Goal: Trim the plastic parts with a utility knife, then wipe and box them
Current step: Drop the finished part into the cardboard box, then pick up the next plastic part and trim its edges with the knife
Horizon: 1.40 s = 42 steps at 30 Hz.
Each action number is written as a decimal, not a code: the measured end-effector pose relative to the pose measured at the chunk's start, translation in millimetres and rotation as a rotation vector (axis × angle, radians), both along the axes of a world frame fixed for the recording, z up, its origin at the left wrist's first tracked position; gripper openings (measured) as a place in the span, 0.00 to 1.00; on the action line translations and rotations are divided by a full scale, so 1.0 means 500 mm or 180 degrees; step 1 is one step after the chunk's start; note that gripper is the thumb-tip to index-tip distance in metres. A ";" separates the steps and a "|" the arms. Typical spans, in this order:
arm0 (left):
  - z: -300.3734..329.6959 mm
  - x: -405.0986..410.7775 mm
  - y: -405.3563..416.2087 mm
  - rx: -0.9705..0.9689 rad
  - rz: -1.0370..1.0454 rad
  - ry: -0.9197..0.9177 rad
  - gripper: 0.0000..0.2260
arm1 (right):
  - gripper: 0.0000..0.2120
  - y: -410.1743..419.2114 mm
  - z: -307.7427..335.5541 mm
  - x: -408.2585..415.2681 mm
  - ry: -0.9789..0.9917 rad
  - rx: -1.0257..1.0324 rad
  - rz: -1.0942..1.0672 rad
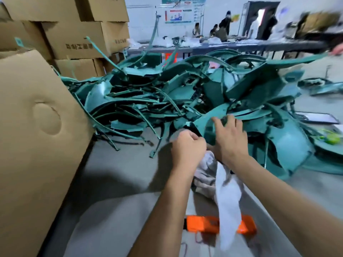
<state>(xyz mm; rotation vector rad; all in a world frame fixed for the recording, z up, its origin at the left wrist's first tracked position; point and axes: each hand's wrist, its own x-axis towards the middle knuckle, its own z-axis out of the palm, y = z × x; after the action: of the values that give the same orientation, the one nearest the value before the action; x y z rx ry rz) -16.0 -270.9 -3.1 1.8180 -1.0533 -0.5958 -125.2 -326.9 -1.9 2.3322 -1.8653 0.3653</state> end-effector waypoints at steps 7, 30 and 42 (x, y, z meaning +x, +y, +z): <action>-0.010 -0.011 0.048 0.0272 -0.1467 -0.0373 0.43 | 0.28 -0.012 0.037 -0.047 -0.0420 -0.0510 0.0036; -0.004 0.011 -0.023 -0.0182 0.0982 0.0634 0.08 | 0.14 0.048 -0.043 -0.019 -0.0747 -0.0736 0.0782; 0.060 0.001 0.055 -0.1712 0.1177 -0.0975 0.11 | 0.13 0.058 -0.033 -0.101 -0.2181 -0.2167 0.0437</action>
<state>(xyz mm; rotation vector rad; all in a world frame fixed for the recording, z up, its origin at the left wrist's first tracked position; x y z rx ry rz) -15.5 -243.2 27.1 1.5819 -0.9244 0.1855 -175.5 -297.9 -18.2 1.9583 -1.4122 1.6799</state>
